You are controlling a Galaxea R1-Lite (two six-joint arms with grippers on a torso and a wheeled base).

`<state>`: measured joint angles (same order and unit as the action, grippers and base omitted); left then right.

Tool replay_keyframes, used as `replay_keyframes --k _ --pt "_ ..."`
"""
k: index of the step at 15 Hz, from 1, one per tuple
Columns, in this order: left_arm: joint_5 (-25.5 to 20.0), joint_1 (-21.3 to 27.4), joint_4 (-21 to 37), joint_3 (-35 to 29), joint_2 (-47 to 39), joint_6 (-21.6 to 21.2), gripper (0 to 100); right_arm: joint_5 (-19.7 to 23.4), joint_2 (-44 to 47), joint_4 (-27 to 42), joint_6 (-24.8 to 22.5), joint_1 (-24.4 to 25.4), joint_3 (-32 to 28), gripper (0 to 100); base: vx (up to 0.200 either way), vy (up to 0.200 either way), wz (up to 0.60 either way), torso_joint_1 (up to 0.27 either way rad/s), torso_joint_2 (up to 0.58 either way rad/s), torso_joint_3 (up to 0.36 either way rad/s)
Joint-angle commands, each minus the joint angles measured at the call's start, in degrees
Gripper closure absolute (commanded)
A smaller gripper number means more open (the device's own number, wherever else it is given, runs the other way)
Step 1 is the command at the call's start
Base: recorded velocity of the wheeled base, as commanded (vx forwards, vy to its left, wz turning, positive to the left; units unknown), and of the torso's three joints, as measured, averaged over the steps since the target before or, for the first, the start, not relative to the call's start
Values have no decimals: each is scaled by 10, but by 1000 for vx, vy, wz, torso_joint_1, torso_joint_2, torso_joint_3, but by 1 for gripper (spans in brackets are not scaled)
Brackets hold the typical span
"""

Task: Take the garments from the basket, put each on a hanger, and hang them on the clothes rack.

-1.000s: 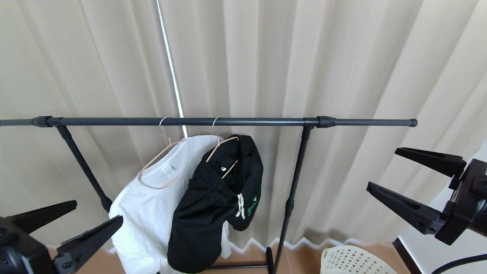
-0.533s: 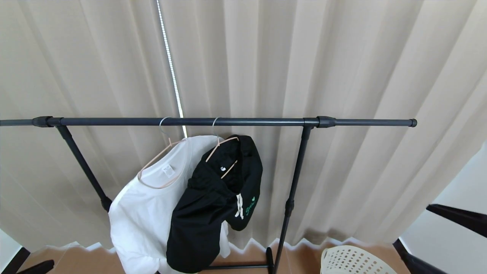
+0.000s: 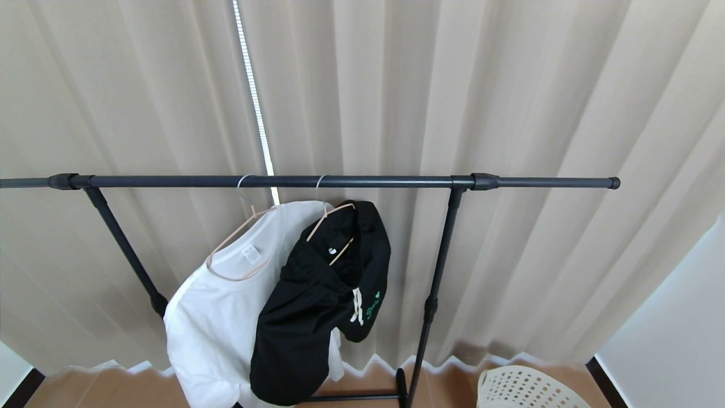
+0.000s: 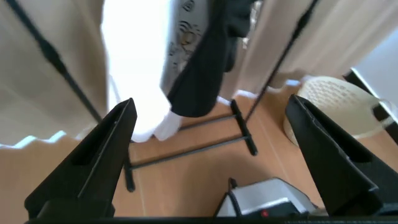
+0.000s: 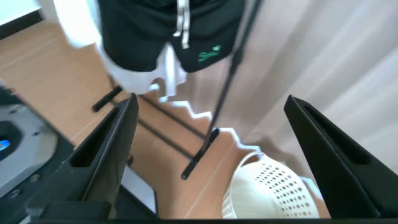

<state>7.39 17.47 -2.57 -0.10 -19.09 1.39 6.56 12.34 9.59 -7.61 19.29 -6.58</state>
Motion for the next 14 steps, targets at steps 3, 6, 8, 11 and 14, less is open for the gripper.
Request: replay_keyframes --k 3,6,8,11,14 --pt "3 -94 0 1 137 -4 0 2 -90 7 9 -181 8 0 0 0 0 0 0 0" --pt "11 -97 0 1 131 5 0 7 -123 6 21 -196 9 0 0 0 0 0 0 0" --pt "8 -171 0 1 129 -7 0 7 -123 4 44 -196 9 0 0 0 0 0 0 0" --pt "-17 -215 1 1 136 6 0 10 -123 3 52 -196 8 0 0 0 0 0 0 0" --pt "-28 -175 3 1 191 12 0 53 -123 2 129 -196 7 0 0 0 0 0 0 0"
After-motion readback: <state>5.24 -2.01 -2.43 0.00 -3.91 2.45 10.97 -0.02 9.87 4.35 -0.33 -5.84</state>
